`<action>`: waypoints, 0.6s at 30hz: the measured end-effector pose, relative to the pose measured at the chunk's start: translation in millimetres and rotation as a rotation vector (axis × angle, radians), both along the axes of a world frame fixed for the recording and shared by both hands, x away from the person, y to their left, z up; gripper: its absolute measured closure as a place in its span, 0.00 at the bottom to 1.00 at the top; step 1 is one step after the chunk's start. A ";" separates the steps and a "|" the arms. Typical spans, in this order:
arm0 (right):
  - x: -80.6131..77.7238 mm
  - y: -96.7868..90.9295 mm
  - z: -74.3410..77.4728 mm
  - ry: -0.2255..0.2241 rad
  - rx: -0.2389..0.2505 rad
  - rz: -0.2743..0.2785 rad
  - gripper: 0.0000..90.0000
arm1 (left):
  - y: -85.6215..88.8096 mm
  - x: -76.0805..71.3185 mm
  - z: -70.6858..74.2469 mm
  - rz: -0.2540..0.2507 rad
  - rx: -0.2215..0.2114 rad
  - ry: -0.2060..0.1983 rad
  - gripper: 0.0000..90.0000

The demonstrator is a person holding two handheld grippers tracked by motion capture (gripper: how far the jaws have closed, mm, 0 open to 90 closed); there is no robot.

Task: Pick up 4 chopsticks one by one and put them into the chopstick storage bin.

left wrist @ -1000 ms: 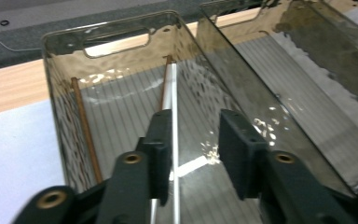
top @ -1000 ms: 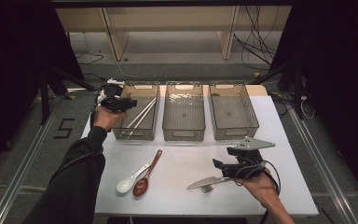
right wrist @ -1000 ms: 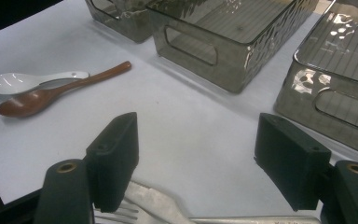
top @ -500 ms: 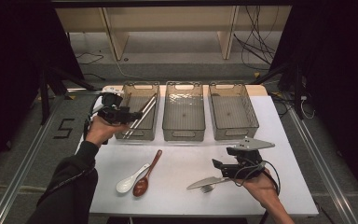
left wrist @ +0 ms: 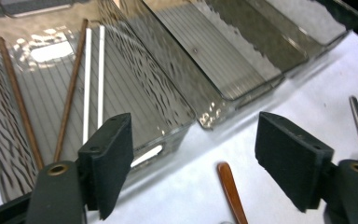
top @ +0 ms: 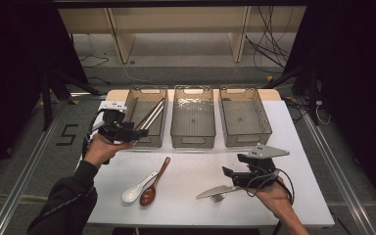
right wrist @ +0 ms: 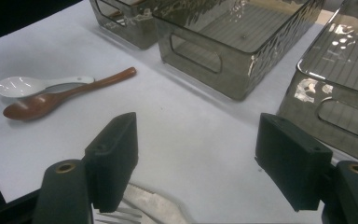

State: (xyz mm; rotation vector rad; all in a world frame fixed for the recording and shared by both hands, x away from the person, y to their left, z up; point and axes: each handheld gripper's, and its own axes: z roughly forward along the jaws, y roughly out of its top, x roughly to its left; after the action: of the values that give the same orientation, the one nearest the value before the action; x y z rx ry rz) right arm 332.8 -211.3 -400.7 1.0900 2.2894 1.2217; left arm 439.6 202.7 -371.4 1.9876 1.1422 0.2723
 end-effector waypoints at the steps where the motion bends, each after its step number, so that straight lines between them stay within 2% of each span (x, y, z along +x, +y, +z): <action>1: -0.1 -0.2 0.1 -0.001 0.004 0.000 0.34 | -0.2 -1.3 -0.9 -0.003 0.001 0.004 0.28; 9: 1.2 -4.1 -0.9 -0.006 0.028 -0.002 0.33 | 0.1 -13.6 -7.6 -0.028 -0.017 0.018 0.26; 18: 0.9 -2.6 1.0 -0.014 0.054 0.006 0.31 | 2.9 -23.1 -21.6 -0.051 -0.006 0.047 0.24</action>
State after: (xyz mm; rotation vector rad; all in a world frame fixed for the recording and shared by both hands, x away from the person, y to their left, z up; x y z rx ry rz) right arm 333.7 -213.9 -399.7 1.0899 2.2629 1.2961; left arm 416.5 205.6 -393.0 2.0242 1.1191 0.1969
